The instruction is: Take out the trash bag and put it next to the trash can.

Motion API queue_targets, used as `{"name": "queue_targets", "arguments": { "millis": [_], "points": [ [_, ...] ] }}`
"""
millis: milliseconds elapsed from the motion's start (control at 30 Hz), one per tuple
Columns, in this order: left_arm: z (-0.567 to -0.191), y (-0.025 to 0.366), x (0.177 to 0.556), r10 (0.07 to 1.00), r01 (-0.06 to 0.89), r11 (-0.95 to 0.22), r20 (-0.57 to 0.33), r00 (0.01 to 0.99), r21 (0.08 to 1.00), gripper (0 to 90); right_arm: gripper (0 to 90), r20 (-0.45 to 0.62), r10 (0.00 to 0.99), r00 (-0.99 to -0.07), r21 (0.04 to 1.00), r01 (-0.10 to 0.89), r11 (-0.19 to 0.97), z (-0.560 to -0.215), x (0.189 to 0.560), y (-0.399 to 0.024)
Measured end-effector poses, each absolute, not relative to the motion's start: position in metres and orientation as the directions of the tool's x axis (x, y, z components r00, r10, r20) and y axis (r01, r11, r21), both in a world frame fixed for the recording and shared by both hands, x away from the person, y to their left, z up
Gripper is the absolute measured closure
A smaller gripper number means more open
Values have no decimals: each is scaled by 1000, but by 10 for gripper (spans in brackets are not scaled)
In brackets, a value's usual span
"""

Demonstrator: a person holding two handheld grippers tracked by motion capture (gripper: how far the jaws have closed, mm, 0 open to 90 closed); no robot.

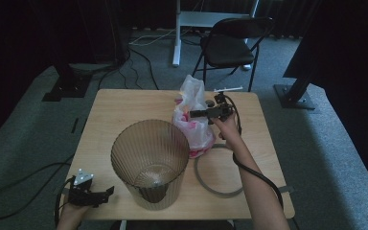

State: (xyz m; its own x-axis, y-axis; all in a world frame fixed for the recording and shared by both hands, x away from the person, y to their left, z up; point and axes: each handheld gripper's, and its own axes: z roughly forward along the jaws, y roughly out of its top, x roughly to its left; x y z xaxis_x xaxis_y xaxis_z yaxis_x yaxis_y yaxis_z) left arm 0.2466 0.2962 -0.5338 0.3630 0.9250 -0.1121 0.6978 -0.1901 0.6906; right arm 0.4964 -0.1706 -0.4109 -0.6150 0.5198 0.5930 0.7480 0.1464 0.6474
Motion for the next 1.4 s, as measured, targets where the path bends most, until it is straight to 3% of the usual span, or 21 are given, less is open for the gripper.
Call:
{"name": "queue_targets", "arguments": {
  "millis": [67,1400],
  "points": [
    [-534,296,247,925,698,-190,-112,362,690,12,181,602,493,-628,655,742,144,-411,496,-174],
    [-534,296,247,924,700,-186,-119,363,689,13,136,569,473,-673,728,679,90,-406,441,-224]
  ]
}}
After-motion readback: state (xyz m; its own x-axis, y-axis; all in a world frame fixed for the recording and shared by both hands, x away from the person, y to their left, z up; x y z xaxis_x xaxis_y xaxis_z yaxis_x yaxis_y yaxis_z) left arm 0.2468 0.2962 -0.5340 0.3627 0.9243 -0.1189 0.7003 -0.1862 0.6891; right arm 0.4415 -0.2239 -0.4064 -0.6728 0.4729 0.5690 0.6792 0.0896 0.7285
